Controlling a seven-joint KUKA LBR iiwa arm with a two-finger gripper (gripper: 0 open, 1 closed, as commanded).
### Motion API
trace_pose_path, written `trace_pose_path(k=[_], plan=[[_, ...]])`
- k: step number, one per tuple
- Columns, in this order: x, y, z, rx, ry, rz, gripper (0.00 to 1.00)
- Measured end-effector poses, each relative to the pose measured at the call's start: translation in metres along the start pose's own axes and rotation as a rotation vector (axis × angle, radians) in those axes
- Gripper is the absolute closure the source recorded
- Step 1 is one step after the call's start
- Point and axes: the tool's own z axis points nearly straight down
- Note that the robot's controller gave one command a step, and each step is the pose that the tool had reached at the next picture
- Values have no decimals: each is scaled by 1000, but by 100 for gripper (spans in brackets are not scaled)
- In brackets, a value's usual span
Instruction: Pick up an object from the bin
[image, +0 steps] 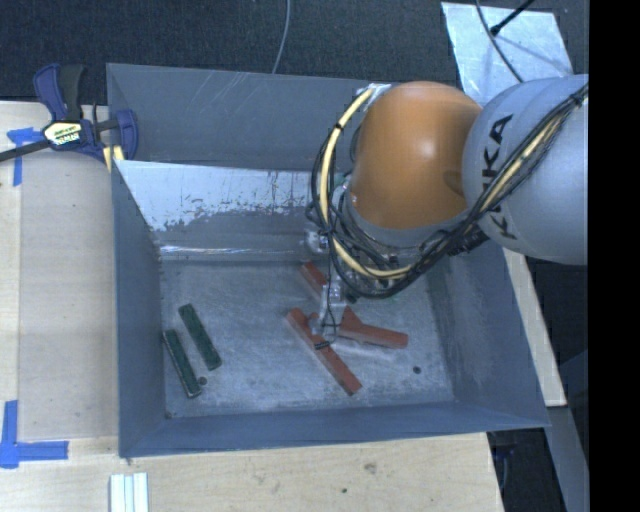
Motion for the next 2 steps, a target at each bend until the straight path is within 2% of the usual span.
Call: trace_pose_path(k=[1, 2], plan=[[-7, -11, 38, -2, -9, 9, 0], [-14, -33, 107, 0, -4, 34, 0]])
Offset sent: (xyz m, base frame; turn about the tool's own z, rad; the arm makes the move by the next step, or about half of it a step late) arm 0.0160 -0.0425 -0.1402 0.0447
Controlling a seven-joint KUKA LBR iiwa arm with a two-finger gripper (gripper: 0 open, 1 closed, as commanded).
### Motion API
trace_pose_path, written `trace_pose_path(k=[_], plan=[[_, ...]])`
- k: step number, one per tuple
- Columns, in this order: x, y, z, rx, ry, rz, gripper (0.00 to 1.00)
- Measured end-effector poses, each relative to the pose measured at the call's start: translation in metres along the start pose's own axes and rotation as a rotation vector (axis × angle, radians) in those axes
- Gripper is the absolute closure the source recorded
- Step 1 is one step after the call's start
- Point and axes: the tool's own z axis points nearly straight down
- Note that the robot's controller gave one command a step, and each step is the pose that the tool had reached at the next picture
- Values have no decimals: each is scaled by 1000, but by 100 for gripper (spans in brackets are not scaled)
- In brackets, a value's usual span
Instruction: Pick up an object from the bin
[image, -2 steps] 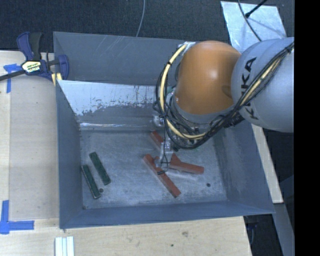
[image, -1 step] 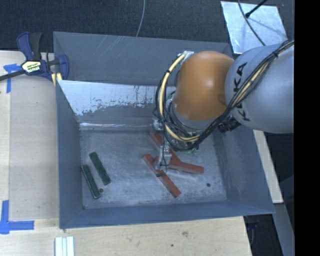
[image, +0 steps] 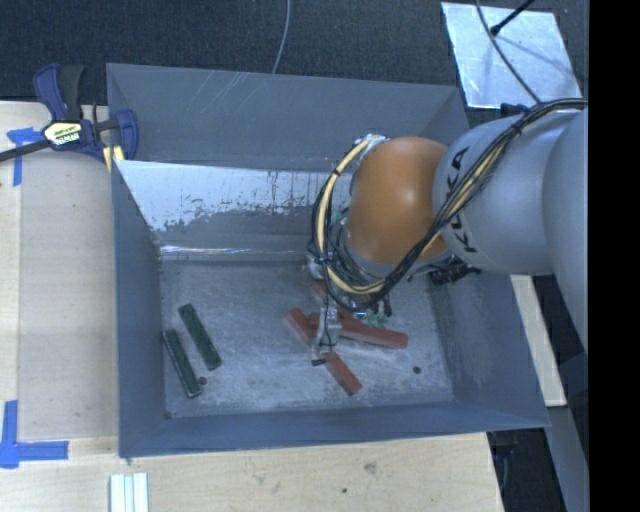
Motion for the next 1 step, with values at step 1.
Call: trace_pose_path(k=[1], plan=[[26, -20, 44, 1, 6, 84, 0]])
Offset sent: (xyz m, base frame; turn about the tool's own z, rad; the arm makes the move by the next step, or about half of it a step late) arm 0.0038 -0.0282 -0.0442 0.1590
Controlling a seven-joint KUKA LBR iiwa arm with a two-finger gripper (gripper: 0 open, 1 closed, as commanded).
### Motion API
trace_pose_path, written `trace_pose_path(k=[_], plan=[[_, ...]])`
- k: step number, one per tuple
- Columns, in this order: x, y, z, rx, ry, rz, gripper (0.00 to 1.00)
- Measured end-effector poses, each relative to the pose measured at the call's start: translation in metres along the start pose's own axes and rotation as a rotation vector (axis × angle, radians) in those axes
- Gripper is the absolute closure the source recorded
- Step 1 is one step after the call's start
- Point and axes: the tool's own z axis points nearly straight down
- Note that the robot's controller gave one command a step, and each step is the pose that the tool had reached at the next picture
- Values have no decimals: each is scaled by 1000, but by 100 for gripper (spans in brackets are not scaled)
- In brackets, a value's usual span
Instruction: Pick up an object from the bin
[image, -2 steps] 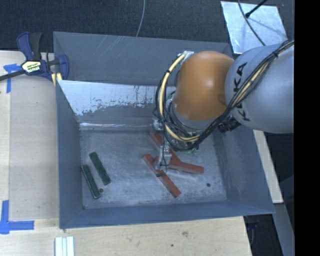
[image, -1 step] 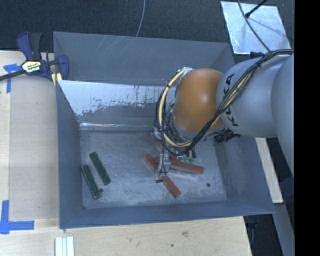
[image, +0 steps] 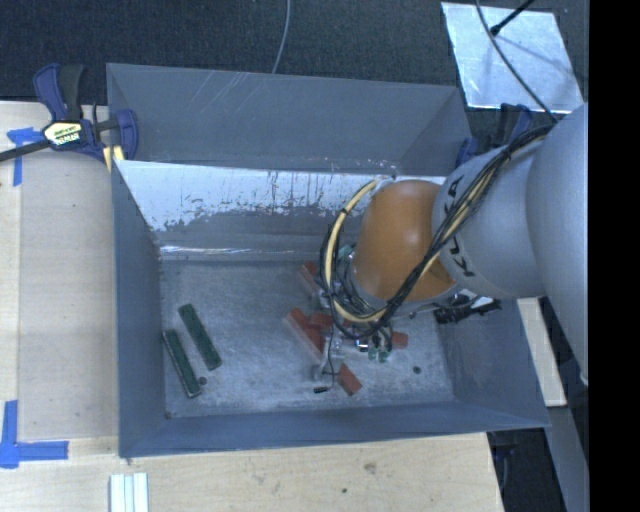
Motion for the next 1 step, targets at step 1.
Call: trace_pose_path(k=[1], plan=[[-33, -6, -1, -1, -4, 75, 100]])
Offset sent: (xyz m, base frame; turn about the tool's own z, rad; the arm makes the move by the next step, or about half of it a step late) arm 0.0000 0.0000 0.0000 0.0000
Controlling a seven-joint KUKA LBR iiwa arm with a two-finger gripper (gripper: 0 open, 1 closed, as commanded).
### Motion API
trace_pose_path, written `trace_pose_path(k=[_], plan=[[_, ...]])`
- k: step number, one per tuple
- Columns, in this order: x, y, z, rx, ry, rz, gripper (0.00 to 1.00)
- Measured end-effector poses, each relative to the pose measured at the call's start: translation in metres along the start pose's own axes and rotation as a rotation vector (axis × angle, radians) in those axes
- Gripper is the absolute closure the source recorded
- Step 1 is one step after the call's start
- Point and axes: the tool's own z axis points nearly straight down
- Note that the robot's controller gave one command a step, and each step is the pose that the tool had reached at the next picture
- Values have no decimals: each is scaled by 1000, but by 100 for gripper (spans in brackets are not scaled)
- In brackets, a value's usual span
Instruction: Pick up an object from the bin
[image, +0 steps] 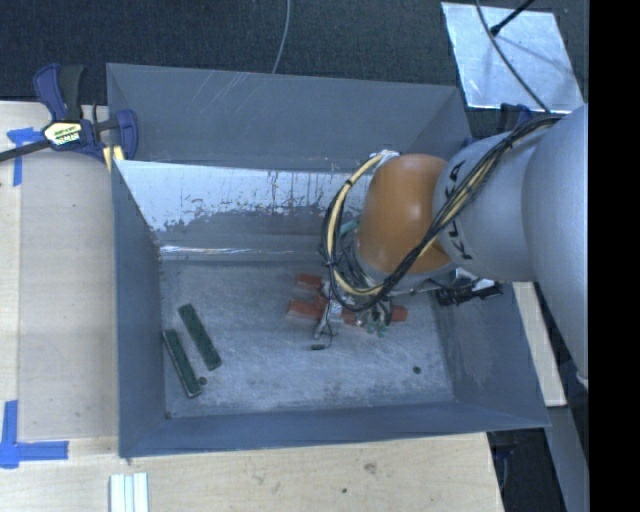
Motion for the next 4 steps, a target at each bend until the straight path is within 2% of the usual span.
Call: trace_pose_path(k=[1, 2, 3, 4], plan=[[0, 0, 0, 0, 0, 0, 100], [-20, -5, -115, 1, 2, -47, 100], [-20, -5, -115, 1, 2, -47, 100], [4, -6, -103, 0, -6, -110, 100]])
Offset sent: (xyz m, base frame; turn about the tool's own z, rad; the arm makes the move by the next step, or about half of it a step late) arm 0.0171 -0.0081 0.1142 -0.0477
